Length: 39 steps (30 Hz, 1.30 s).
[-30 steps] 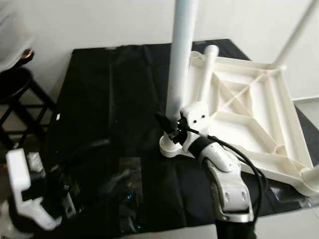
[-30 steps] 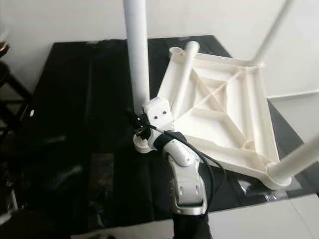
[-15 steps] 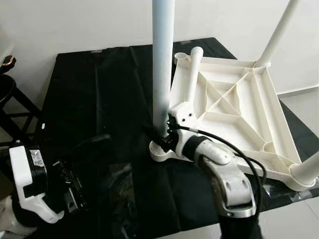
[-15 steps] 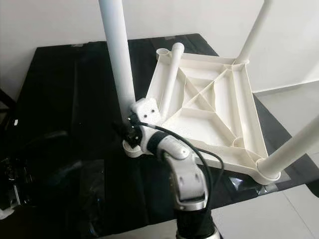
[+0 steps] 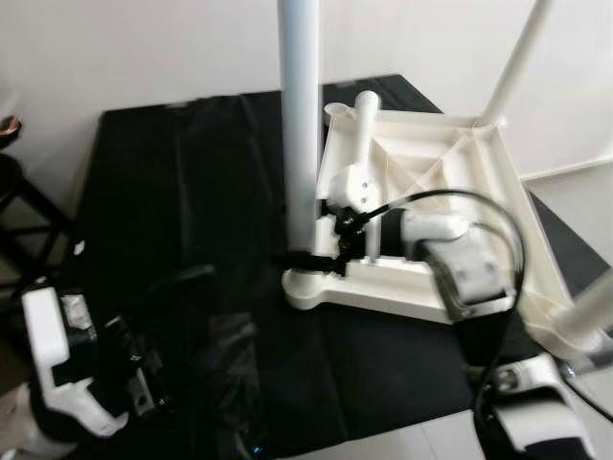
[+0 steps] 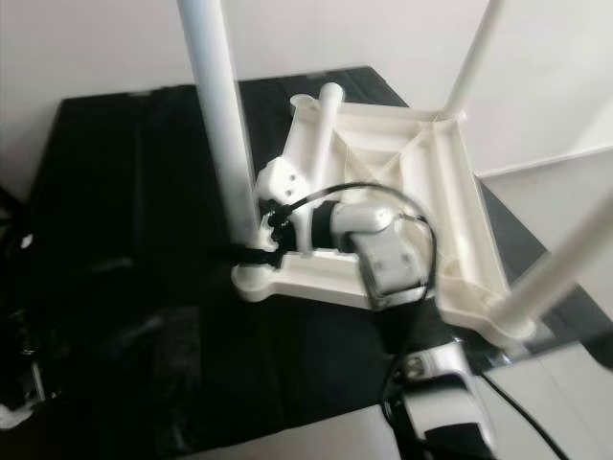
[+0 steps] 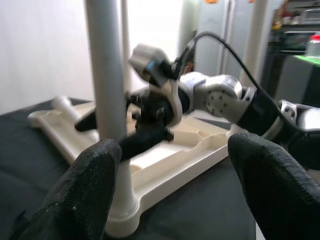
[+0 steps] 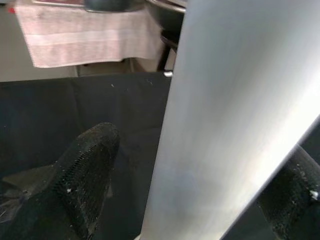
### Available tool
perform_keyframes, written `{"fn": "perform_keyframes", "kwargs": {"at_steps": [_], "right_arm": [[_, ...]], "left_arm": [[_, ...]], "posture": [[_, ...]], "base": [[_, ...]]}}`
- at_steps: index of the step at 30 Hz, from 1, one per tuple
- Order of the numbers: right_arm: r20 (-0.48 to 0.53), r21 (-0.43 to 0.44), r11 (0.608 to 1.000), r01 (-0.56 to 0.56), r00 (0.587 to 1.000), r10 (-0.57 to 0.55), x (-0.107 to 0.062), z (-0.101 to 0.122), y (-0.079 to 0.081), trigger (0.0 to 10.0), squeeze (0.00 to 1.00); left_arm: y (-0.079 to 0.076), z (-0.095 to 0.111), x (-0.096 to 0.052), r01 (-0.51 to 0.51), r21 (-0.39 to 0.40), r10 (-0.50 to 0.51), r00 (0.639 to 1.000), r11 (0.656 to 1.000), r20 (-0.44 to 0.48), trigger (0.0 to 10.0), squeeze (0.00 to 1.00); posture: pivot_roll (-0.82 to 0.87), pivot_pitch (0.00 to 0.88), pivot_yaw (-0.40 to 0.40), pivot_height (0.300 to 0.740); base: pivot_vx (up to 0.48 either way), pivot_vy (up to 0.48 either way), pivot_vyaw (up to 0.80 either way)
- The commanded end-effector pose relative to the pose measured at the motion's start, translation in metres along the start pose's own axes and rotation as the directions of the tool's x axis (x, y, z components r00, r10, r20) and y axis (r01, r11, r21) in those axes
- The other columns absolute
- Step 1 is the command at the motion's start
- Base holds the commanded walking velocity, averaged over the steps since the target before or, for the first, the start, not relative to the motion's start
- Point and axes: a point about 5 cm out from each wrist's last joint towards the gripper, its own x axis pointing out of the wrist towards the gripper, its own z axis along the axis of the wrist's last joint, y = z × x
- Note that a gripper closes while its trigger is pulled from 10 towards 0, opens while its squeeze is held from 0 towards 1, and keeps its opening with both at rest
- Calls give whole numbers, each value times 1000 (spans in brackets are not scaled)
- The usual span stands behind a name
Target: Building children table
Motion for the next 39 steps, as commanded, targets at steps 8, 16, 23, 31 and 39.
{"fn": "perform_keyframes", "kwargs": {"at_steps": [8,16,23,31,39], "right_arm": [[38,67,994,-85,996,83,2,0,-26,7255,0],[62,95,980,-177,983,172,1,1,-37,0,0],[60,84,972,-217,975,213,-1,-1,-37,0,0],[80,86,994,-72,995,65,-11,-12,-37,0,0],[68,223,853,471,866,-496,8,-38,4,0,0]], "left_arm": [[-7,5,-5,-13,5,13,1000,1000,-18,10000,0],[-12,8,-7,-30,3,30,999,1000,-26,10000,0],[-12,7,-7,-33,-3,33,999,999,-28,10000,0],[-10,6,-7,-31,-2,30,999,1000,-25,10000,0],[-7,5,-7,-28,-3,28,999,1000,-22,10000,0]], "posture": [[145,182,-25,740],[123,199,-38,740],[103,197,-38,740],[63,183,-38,740],[53,184,-27,740]], "base": [[0,0,0],[0,0,0],[0,0,0],[0,0,0],[0,0,0]]}}
